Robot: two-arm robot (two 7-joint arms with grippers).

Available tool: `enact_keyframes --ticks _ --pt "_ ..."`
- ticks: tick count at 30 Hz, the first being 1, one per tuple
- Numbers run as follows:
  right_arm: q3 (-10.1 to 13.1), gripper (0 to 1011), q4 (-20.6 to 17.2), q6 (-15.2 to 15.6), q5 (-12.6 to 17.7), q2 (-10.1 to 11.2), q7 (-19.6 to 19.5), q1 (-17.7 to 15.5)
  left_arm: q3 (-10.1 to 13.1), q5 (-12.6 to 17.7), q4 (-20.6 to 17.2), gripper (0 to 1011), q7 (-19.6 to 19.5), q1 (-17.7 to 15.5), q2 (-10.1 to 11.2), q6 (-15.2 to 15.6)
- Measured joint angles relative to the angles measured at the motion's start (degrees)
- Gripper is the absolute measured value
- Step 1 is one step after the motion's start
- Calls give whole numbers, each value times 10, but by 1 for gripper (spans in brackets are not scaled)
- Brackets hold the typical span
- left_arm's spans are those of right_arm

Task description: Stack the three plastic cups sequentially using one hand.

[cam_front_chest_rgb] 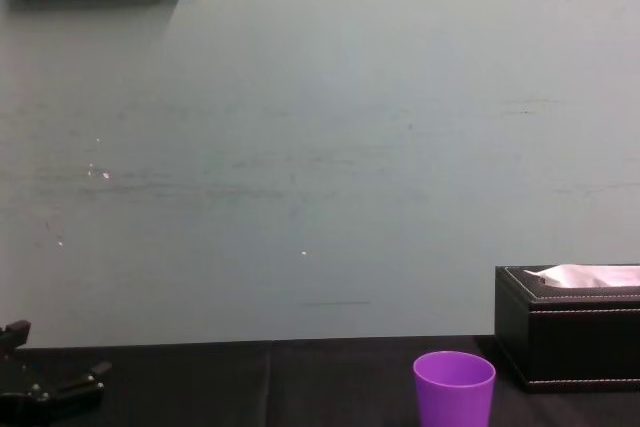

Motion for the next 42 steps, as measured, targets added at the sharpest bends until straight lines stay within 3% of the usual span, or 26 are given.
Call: enact_keyframes --ticks 21,42 --pt "-18 1004 32 8 -28 -71 14 36 0 0 0 1000 0 0 0 0" --pt "-25 1004 65 -5 -61 -119 32 54 0 0 0 1000 0 0 0 0"
